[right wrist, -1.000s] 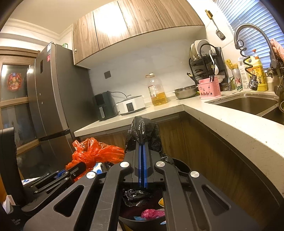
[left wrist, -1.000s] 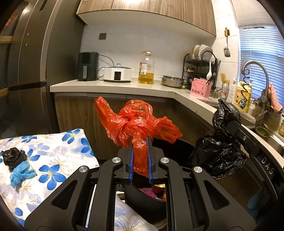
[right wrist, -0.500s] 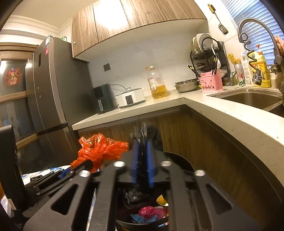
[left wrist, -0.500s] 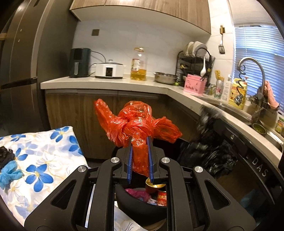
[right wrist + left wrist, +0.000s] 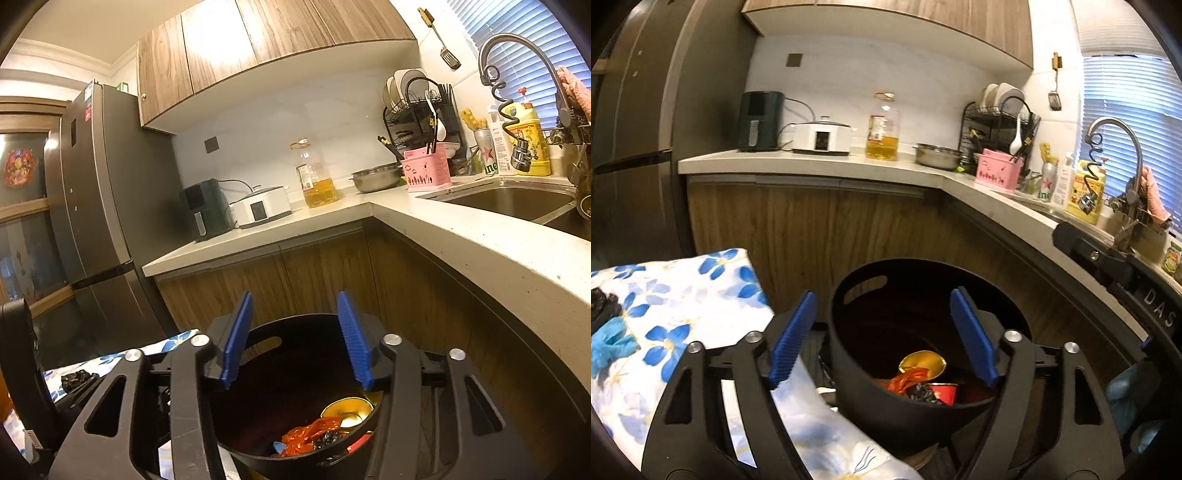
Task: Collect trash
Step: 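Move both tools back to the table and grasp the red snack bag with the left tool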
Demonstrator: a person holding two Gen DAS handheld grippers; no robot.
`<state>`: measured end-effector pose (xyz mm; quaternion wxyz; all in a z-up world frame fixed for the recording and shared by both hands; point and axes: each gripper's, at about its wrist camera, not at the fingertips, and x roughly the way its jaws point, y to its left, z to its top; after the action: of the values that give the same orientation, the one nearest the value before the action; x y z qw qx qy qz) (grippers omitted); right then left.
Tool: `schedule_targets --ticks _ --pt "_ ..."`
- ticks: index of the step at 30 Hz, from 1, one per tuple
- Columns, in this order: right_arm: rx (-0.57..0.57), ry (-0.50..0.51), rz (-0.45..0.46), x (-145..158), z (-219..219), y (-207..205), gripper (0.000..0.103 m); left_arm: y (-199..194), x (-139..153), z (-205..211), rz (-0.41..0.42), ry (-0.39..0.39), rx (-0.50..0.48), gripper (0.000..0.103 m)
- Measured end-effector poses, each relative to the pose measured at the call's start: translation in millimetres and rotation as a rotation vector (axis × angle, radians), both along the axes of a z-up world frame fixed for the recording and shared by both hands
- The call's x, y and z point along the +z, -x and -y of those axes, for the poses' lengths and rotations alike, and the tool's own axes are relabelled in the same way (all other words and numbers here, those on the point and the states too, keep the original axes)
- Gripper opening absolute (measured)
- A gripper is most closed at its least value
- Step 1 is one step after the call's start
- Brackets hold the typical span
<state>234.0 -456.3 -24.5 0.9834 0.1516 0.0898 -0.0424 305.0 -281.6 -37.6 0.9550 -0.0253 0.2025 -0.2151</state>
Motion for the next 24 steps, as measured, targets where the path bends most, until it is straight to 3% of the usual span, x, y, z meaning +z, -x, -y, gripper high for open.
schedule_targets --ticks 2,6,12,24 --pt "0.001 -0.002 0.004 1 -2 4 0.058 6 1 -8 0.011 -0.001 0.029 0.083" --pt "0.004 0.001 0.011 4 -7 12 0.067 21 3 -33 0.019 0.002 0.089 0.086" --pt "0.039 0.023 0.0 4 -28 20 0.073 44 3 -77 0.033 -0.001 0.205 0.087" --pt "0.167 0.022 0.019 3 -98 32 0.074 79 -1 -172 0.029 0.008 0.423 0.087"
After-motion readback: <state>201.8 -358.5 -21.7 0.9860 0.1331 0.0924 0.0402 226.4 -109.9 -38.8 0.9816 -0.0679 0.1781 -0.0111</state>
